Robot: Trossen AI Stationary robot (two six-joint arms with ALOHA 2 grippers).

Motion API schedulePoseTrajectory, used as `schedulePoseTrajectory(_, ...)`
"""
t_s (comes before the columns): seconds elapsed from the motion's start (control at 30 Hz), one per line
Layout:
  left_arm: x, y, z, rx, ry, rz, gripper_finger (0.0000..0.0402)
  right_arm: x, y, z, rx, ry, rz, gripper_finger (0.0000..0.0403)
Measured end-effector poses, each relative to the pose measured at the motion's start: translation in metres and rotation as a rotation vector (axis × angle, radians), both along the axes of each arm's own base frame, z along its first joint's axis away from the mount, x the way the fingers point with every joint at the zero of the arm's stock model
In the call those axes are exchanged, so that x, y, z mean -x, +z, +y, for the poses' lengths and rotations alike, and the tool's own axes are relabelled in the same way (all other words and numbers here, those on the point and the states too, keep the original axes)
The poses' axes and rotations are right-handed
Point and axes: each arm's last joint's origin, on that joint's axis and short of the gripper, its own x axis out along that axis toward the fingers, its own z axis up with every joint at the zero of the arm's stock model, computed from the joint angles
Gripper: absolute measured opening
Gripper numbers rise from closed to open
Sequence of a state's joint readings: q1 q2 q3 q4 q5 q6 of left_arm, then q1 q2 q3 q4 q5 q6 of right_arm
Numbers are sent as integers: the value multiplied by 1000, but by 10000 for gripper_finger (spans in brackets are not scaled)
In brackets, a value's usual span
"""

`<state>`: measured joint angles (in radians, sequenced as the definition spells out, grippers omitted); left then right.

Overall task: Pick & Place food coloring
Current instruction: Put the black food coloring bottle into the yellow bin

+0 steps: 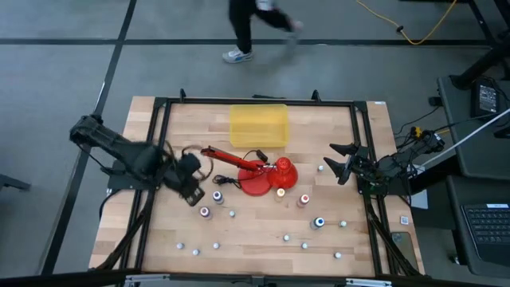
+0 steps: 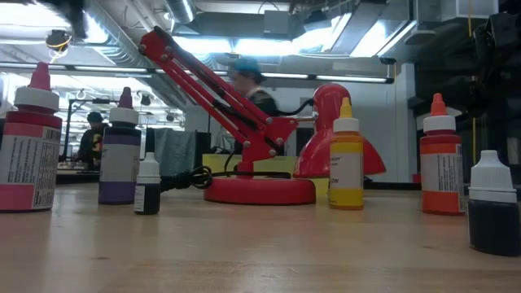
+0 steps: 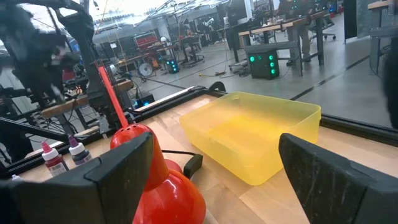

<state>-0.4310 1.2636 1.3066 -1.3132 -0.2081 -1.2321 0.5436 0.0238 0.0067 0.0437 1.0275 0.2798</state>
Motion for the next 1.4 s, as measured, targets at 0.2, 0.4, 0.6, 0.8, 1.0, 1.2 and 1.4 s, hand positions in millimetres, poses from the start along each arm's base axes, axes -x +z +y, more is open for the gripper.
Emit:
schedulePoseTrajectory(0.2,-13,37,33,-34,-47,-114,69,0,0,0,0,0,0,347)
schedulePoseTrajectory(0.4,-21,61,63,-78,-85,-178,69,0,0,0,0,0,0,347)
schedulePoseTrajectory(0.6,-39,76,84,-104,-129,-198,69,0,0,0,0,0,0,347)
schedulePoseTrajectory(0.8,-63,89,108,-154,-166,-217,69,0,0,0,0,0,0,347)
schedulePoseTrajectory(1.0,-90,97,138,-198,-187,-224,69,0,0,0,0,0,0,347)
schedulePoseTrajectory(1.2,-119,95,174,-235,-180,-193,69,0,0,0,0,0,0,347)
schedulePoseTrajectory(1.4,-149,69,211,-247,-172,-80,69,0,0,0,0,0,0,347)
